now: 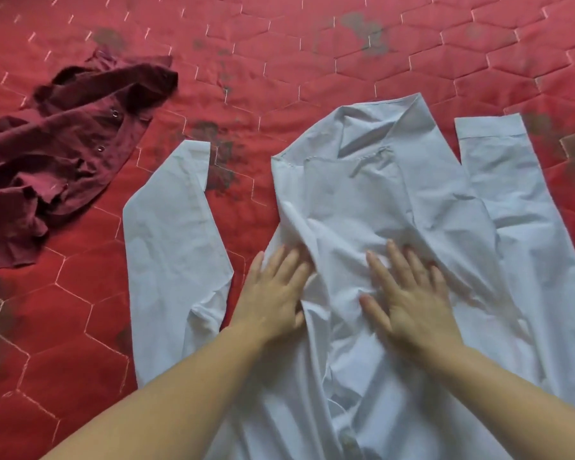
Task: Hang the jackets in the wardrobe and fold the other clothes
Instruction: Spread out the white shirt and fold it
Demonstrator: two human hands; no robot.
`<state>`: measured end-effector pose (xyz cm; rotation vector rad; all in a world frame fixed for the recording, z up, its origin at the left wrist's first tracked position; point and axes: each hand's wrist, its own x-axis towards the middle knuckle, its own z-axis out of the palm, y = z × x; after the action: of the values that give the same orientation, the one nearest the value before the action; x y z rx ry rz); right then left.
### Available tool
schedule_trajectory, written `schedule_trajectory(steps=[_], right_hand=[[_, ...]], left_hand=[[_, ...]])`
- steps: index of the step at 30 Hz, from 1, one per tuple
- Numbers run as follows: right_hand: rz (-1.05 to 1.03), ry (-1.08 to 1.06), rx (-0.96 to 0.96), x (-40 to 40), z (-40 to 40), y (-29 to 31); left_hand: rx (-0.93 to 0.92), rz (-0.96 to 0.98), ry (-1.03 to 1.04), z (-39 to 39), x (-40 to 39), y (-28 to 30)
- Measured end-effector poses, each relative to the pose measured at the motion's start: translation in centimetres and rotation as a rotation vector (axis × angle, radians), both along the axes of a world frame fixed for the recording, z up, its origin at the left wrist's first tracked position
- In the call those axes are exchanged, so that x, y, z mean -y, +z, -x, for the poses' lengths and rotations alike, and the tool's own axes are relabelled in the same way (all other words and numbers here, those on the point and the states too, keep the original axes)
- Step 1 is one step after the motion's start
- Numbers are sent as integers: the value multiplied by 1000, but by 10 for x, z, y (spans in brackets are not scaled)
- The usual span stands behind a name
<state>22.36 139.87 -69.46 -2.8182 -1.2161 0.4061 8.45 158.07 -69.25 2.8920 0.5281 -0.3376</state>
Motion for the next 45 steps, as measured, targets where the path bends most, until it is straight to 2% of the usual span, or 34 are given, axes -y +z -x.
schedule_trajectory(steps=[2,6,10,14,16,18,20,23,25,29,32,36,38,40,43,45], right_hand=[[37,-19,-13,-2,-9,-10],[-9,-141,24,27,-28,-12],[65,-248,41,53,-44,-6],[48,-331,40,42,-40,6],[-65,-259,11,15,-29,14],[-154,-24,28,-18,-13,18],[-106,120,44,-38,-5,12],[54,-62,-11,-23,-20,0],[115,-147,21,-3,-37,-2],[28,-284,57,1,-54,13],[-107,-184,81,-38,-46,25],[-318,134,90,-121,-32,29],[-361,89,-50,-163,-32,27],[-318,-70,-159,-200,-44,23],[-132,-242,-220,-243,-71,20],[-98,-232,-221,-258,-86,14]], left_hand=[[-9,27,-32,-2,-3,-15],[44,43,202,23,-7,-29],[67,63,376,38,-5,-24],[26,47,404,49,-8,-13],[67,64,343,38,-19,-2],[61,71,223,20,-34,4],[17,54,143,7,-48,-1],[-39,38,197,17,-62,-16],[-26,7,254,38,-67,-21],[58,6,383,55,-72,-21],[163,39,375,33,-87,-17],[120,30,313,17,-109,-27],[151,12,332,22,-112,-33],[202,15,335,22,-111,-35],[255,35,336,22,-112,-34],[259,43,329,21,-112,-33]])
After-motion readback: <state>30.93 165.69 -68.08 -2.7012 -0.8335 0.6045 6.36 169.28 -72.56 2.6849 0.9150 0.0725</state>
